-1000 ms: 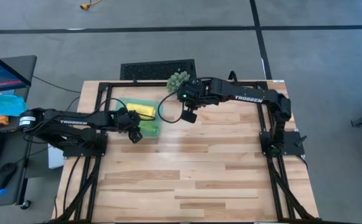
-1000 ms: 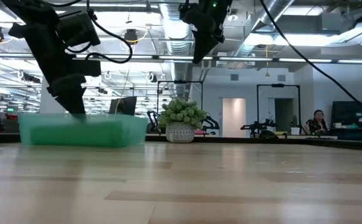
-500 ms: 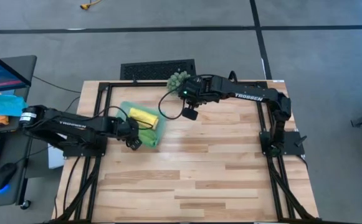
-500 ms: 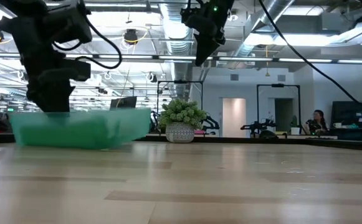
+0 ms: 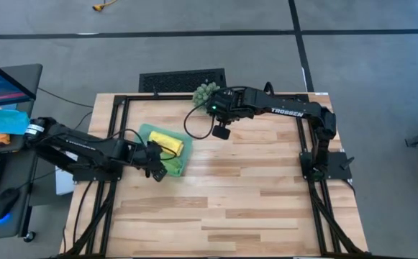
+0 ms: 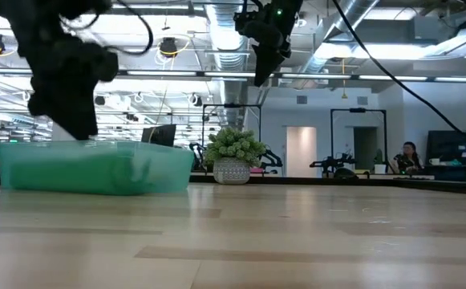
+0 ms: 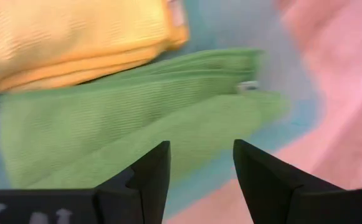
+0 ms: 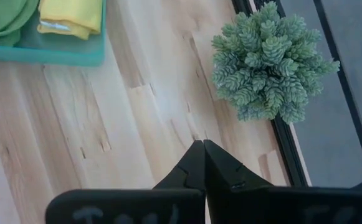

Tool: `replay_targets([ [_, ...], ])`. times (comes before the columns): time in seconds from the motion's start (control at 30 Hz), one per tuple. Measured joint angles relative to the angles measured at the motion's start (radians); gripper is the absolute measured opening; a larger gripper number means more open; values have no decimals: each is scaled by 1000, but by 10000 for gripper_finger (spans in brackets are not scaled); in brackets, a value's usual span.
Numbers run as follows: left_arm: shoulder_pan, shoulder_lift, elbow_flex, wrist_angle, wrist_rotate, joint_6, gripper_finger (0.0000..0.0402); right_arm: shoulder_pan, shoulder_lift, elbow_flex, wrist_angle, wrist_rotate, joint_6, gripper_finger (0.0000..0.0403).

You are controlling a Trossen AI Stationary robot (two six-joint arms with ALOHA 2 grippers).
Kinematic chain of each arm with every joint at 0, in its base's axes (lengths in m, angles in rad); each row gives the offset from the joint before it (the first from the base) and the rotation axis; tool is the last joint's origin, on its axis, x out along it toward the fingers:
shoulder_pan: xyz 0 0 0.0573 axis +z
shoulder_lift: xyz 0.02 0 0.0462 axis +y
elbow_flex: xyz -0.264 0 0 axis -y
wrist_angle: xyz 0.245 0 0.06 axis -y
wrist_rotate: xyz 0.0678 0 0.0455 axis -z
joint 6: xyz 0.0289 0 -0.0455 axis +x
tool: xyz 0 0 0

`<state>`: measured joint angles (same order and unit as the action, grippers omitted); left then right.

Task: Roll microfiber towels into tight, uniform cylinder then place into a basket
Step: Move the green bin to the middle left of the table

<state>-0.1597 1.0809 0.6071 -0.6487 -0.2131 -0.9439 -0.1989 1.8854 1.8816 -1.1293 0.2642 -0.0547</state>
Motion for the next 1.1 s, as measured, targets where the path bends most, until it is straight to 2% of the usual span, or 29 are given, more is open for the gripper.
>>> replay_targets([
  [0.13, -40, 0, 65, -68, -68, 13, 167, 3, 0, 0, -3, -1, 0, 16],
  [0.23, -41, 0, 118, -181, -207, 55, 167, 18, 0, 0, -33, -1, 1, 16],
  [0.33, 11, 0, 148, -241, -362, 136, 167, 41, 0, -1, -56, -2, 16, 20],
  [0.4, 83, 0, 165, -232, -387, 238, 167, 56, 0, -1, -61, -1, 25, 21],
  [0.57, 334, 0, 184, -164, -371, 474, 167, 92, 0, -1, -61, -1, 28, 17],
  [0.7, 558, 13, 184, -159, -230, 559, 167, 117, 0, -1, -70, -1, 29, 18],
  [0.8, 683, 54, 183, -143, -127, 603, 167, 130, 0, -1, -71, -1, 28, 21],
  [0.9, 743, 117, 183, -94, -102, 633, 167, 134, 0, -1, -71, -1, 28, 20],
  [1.1, 787, 242, 183, -19, -106, 646, 167, 133, 0, -1, -75, -1, 28, 17],
])
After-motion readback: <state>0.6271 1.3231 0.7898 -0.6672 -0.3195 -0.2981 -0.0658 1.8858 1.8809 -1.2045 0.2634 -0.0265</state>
